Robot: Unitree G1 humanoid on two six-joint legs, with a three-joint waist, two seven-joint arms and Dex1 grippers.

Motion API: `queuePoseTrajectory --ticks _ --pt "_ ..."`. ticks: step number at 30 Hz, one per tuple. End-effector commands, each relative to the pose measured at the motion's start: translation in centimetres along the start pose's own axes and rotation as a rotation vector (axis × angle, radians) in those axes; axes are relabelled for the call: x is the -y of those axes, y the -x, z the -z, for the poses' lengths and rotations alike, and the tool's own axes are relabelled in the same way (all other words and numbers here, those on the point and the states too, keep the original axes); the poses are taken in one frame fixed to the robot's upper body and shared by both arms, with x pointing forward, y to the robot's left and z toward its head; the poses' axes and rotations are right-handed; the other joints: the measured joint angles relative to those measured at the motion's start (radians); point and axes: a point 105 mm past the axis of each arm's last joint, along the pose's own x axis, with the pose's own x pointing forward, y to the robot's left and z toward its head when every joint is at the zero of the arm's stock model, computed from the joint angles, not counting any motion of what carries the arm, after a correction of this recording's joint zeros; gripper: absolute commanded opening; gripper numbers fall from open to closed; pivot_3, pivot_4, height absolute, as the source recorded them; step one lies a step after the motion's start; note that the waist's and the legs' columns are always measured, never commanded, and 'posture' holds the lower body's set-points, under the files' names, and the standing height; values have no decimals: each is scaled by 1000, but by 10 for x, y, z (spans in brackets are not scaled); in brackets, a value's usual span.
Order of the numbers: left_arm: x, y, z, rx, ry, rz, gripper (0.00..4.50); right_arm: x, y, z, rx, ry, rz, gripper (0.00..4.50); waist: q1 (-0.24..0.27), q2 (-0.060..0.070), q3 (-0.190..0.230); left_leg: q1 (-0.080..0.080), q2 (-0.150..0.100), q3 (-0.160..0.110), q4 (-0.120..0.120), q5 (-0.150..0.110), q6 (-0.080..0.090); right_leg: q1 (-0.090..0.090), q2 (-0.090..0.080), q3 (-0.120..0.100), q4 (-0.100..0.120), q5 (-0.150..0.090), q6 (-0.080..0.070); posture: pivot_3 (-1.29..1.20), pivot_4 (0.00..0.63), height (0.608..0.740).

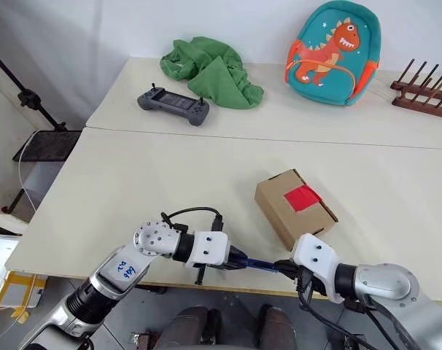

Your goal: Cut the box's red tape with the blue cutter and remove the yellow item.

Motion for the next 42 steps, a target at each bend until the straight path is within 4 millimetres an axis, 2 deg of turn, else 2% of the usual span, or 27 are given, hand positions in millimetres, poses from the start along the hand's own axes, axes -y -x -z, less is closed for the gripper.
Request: queuePoseTrajectory --ticks 1,11,21,24,27,30,42 --pt "3 -1 -6 15 -24 -3 462 0 -1 -2 11 -4 -7 56 0 0 0 0 0 0 0 0 0 0 0 0 0 0 0 0 150 740" --pt "-1 -4 -3 1 -9 -20 462 -14 -11 -5 30 18 -78 56 0 0 0 0 0 0 0 0 0 0 1 -1 1 0 0 0 150 740" --pt "-3 -3 -1 -2 -13 -22 462 -15 -24 -10 50 9 -76 56 -1 0 0 0 0 0 0 0 0 0 0 -1 1 0 0 0 150 740" --pt "-3 -2 0 -8 -12 -26 462 -12 -16 -18 89 6 -61 56 -1 0 0 0 0 0 0 0 0 0 0 -1 1 0 0 0 150 740" --pt "-4 -1 1 -11 -12 -27 462 -9 -2 -14 59 5 -59 56 1 0 0 0 0 0 0 0 0 0 1 -1 2 0 0 0 150 740" --pt "-4 -1 2 -11 -10 -28 462 -4 4 -9 33 5 -40 56 0 0 0 0 0 0 0 0 0 1 1 -1 2 0 0 0 150 740" --pt "-3 3 9 -29 2 -35 462 1 -11 -1 22 6 -39 56 -2 0 0 0 0 0 0 0 0 0 1 -1 2 0 0 0 150 740"
